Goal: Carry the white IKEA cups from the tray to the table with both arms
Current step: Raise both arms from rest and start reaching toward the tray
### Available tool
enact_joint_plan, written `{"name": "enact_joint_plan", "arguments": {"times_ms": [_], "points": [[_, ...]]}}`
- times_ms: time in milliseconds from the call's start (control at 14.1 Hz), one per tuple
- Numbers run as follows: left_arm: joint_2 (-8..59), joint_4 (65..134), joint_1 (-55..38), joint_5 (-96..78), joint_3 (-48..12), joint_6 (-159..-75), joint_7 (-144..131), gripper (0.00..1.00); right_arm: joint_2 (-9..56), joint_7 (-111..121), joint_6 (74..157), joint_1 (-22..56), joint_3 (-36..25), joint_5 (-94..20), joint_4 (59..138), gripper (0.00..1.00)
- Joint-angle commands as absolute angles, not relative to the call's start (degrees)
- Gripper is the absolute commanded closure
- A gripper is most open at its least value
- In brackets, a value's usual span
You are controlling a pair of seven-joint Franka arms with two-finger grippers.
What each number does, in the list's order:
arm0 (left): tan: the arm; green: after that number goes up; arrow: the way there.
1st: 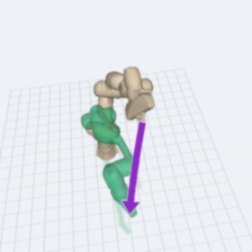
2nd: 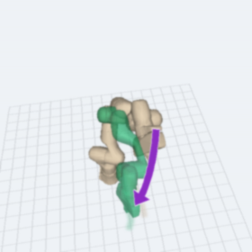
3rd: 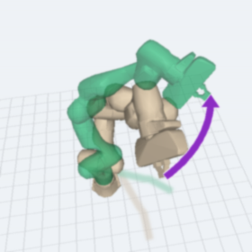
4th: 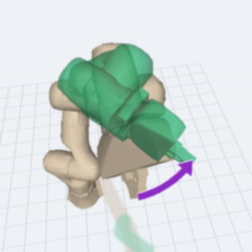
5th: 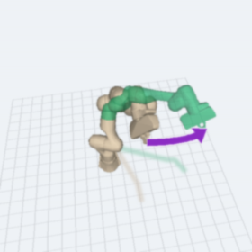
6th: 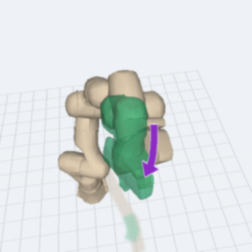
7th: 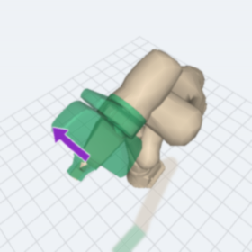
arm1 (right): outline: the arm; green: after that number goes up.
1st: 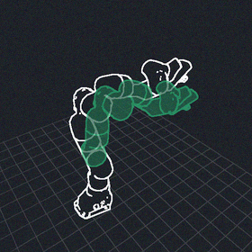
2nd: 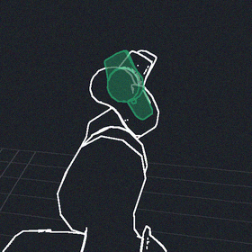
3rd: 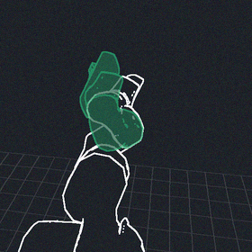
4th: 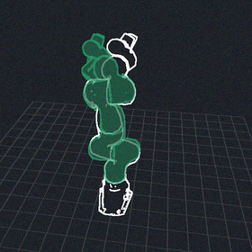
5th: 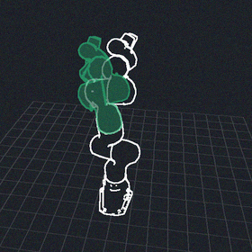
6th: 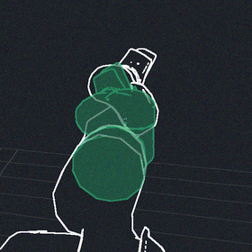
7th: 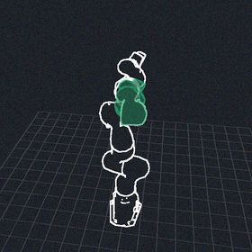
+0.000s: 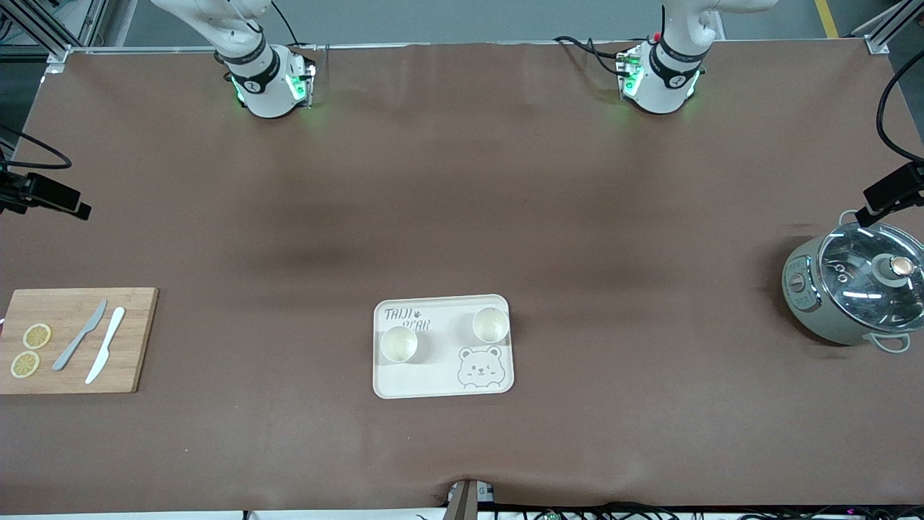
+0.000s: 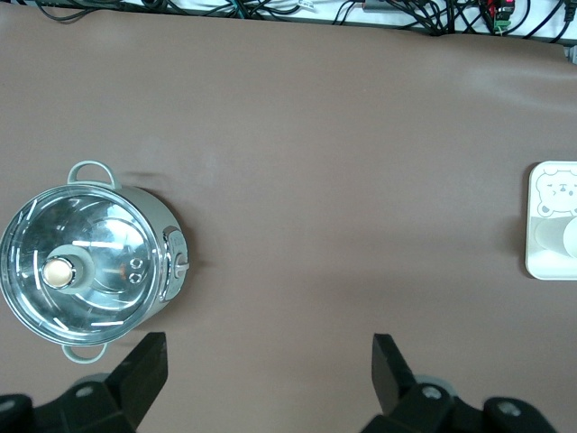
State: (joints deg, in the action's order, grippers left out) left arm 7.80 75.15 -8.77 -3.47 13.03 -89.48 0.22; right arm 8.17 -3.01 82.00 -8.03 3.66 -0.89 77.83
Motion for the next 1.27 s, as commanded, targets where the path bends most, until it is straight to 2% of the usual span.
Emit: {"name": "enact_joint_plan", "arguments": {"times_ms": [0,707,1202], "points": [[7.39,75.06,-8.70,-3.34,13.01,-88.68,0.17,0.00,7.65,-2.55,82.18,-8.17,3.87,-0.79,78.13,0.00],[9.23,76.29,-9.67,-2.81,12.75,-87.80,-0.79,0.00,7.73,-2.55,81.83,-7.21,3.96,-0.62,78.14,0.00],[14.14,77.61,-9.84,-2.81,9.06,-88.07,-0.88,0.00,7.65,7.56,81.83,-7.29,3.78,0.44,78.14,0.00]]}}
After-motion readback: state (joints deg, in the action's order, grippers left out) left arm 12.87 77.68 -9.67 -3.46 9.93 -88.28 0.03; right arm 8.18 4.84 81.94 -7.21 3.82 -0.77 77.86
